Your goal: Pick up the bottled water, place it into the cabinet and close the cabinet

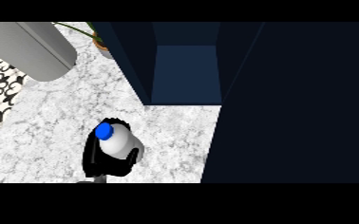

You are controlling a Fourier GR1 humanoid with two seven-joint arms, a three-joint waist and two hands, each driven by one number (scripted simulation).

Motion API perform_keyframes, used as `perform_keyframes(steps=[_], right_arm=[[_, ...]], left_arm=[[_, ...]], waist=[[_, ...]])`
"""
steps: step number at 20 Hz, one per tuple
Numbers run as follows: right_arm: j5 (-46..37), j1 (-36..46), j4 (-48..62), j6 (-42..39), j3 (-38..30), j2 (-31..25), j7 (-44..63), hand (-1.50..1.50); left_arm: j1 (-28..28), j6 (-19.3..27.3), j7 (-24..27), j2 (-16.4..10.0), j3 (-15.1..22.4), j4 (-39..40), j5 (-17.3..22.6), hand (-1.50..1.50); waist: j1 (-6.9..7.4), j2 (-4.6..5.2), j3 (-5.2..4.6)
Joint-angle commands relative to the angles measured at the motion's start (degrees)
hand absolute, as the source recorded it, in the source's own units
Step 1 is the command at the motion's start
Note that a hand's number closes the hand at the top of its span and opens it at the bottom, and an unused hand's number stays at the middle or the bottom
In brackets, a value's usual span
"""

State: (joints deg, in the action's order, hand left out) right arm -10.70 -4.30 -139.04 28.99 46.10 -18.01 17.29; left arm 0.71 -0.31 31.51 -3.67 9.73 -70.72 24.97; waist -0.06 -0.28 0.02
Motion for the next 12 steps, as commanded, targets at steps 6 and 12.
perform_keyframes(steps=[6, 12], right_arm=[[-6.41, 0.75, -5.56, -0.44, 0.89, 0.25, 4.82, -1.50], [-4.81, 0.26, -7.13, 0.56, 1.17, 0.43, 5.23, -1.50]], left_arm=[[-3.40, 12.40, -6.38, 3.56, 6.70, -10.40, -4.05, 1.50], [-11.20, 16.23, -17.93, 3.64, 4.75, -16.15, -5.96, 1.50]], waist=[[-0.39, 0.11, -0.06], [-0.51, 0.10, -0.04]])
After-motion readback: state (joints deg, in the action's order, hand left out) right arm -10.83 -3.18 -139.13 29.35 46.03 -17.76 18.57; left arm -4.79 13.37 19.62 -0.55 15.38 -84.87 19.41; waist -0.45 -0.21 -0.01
